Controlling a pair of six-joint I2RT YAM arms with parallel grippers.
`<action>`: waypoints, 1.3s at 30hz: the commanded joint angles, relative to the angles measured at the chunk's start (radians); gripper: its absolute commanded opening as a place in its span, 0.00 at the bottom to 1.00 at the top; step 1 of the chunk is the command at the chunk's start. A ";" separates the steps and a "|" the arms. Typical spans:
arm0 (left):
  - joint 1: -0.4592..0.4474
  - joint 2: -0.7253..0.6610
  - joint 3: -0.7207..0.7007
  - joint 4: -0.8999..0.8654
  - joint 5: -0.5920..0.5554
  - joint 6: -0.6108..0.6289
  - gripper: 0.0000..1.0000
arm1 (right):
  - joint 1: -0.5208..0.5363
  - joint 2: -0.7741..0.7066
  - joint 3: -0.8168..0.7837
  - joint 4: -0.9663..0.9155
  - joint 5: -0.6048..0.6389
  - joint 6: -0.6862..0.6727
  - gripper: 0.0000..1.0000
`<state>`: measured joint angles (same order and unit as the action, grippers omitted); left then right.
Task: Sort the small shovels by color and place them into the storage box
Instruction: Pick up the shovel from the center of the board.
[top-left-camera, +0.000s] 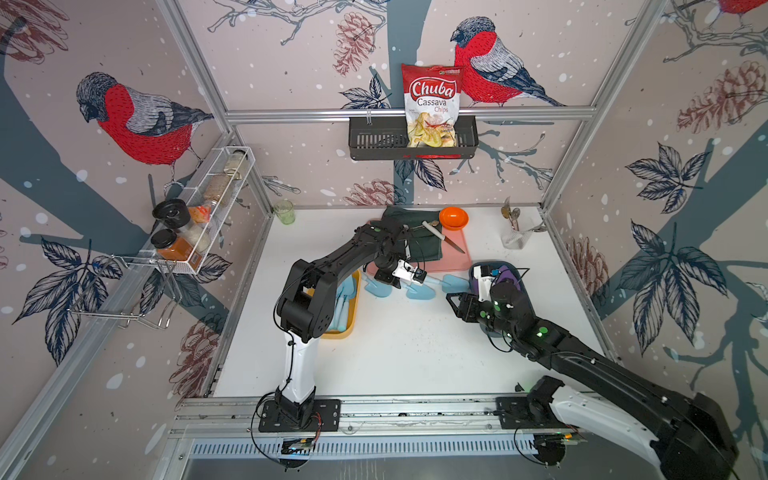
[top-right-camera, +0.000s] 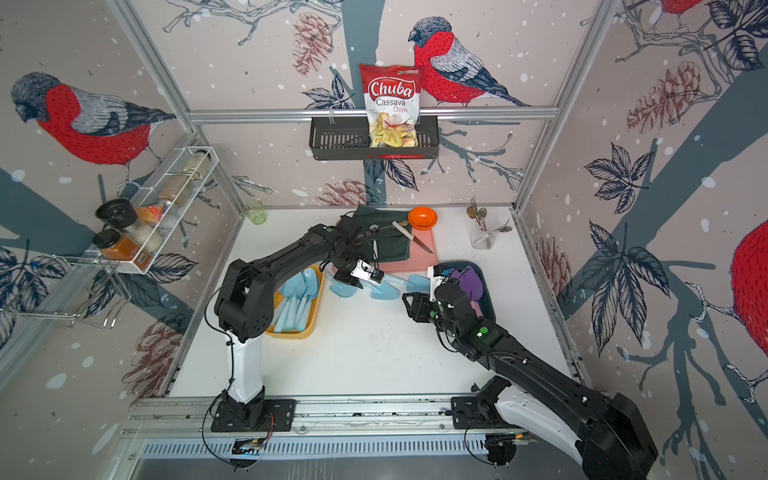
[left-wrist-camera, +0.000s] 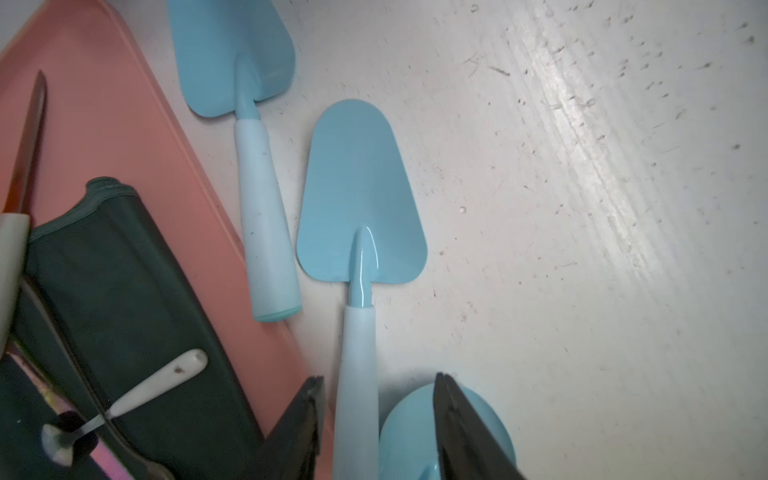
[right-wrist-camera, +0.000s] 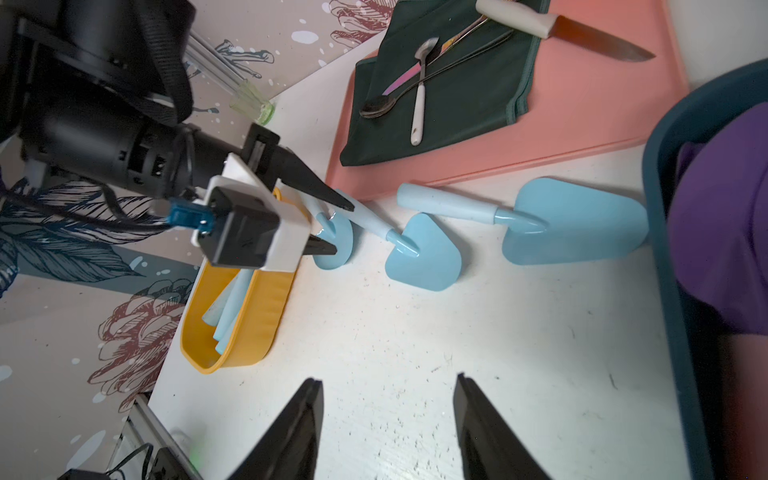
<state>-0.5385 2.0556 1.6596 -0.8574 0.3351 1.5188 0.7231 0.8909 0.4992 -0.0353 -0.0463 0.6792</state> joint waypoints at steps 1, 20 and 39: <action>-0.011 0.034 0.013 -0.013 -0.040 0.002 0.46 | -0.004 -0.031 -0.021 0.050 -0.063 -0.028 0.55; -0.034 0.102 -0.058 0.175 -0.085 -0.019 0.37 | -0.005 -0.057 -0.036 0.014 -0.063 -0.033 0.55; -0.054 0.045 -0.117 0.198 -0.164 -0.087 0.00 | -0.005 -0.057 -0.036 0.002 -0.050 -0.041 0.54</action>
<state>-0.5892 2.1265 1.5589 -0.6312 0.2001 1.4693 0.7181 0.8349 0.4633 -0.0315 -0.1036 0.6537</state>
